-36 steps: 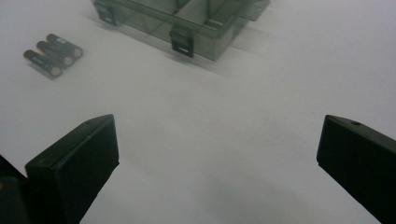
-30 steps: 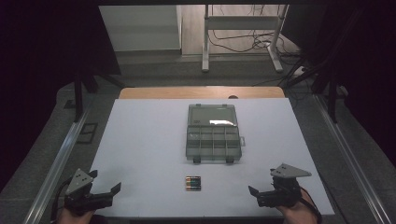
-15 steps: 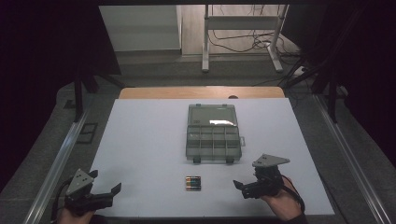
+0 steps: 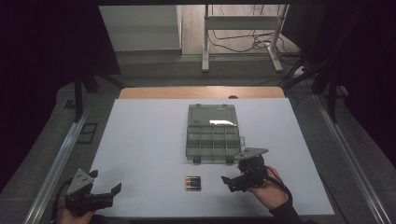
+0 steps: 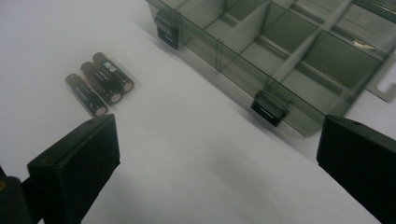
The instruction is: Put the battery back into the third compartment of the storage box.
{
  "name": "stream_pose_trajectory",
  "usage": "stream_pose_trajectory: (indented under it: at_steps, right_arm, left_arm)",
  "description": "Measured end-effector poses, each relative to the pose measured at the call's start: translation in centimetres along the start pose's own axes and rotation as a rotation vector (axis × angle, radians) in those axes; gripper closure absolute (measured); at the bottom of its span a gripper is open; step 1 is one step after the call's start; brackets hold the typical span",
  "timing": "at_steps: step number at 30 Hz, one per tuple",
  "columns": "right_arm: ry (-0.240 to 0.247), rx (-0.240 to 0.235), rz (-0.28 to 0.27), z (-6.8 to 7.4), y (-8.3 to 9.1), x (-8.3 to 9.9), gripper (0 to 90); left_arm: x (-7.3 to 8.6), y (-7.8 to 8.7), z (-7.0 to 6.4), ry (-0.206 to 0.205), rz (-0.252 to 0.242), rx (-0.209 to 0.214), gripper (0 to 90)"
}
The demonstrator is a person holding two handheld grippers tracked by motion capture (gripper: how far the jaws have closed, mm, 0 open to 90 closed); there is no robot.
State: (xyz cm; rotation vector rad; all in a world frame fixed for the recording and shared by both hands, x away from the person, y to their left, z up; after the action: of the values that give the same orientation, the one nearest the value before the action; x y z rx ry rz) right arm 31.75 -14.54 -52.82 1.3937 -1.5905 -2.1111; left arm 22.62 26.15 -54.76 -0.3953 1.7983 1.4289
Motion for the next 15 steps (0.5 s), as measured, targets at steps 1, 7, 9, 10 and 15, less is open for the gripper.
stream_pose_trajectory:
  at_steps: [1, 7, 9, 10, 15]
  right_arm:
    - [0.008, -0.004, 0.007, 0.2, -0.2, -0.2, 0.0]
    - [0.057, -0.015, 0.039, 1.2, -1.5, -1.7, 0.0]
    - [0.077, -0.022, 0.053, 1.6, -2.0, -2.1, 0.0]
    - [0.086, -0.025, 0.060, 1.8, -2.2, -2.3, 0.0]
    - [0.126, -0.040, 0.089, 2.8, -3.6, -3.4, 11.5]
  left_arm:
    - [0.0, 0.0, 0.0, 0.000, 0.001, 0.000, 3.2]
    - [0.0, 0.0, 0.0, -0.003, 0.005, 0.004, 3.1]
    - [0.0, 0.0, 0.0, -0.001, 0.005, 0.006, 3.1]
    - [0.0, 0.0, 0.0, 0.001, 0.005, 0.007, 3.1]
    - [0.0, -0.1, 0.0, 0.001, 0.006, 0.008, 3.1]
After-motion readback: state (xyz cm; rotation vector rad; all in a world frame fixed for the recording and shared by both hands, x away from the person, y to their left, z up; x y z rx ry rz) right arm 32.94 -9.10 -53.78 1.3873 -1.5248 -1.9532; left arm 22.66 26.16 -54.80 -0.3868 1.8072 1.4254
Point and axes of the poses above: each handheld gripper's, and its own axes: y roughly backward along the jaws, x roughly out of its underside, z roughly to its left, the point moved 8 cm from there along -y, roughly forward along the jaws, and after that the axes turned 5 degrees about z, right-handed, at the moved point
